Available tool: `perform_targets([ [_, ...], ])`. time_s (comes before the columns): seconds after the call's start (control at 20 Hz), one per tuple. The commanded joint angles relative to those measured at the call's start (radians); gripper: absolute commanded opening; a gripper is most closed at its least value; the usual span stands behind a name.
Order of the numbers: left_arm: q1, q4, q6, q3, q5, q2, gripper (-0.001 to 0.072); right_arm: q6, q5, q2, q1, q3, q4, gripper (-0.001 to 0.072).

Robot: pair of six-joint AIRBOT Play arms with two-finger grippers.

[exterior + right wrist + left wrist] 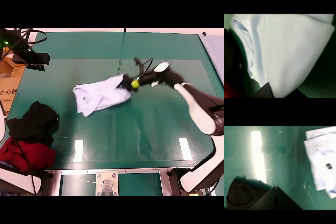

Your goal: Fold the shirts.

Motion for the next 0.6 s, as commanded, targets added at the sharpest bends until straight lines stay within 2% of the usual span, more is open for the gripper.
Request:
perform_targets([
  [0.0, 0.0, -0.002, 0.0, 0.001, 0.0, 0.0, 0.0023, 0.109, 0.036, 0.119, -0.117, 0.15, -0.086, 0.0012],
  [0.2, 0.0, -0.002, 0.0, 0.001, 0.0, 0.0, 0.0023, 0.25, 0.143, 0.24, -0.446, 0.186, -0.227, 0.0012],
  [0.4, 0.0, -0.013, 0.0, 0.001, 0.002, 0.0, 0.0023, 0.294, 0.239, 0.333, -0.782, 0.148, -0.392, 0.0011],
  [0.55, 0.0, -0.055, 0.0, -0.001, 0.021, 0.0, 0.0023, 0.294, 0.287, 0.386, -0.977, 0.026, -0.532, 0.0012],
])
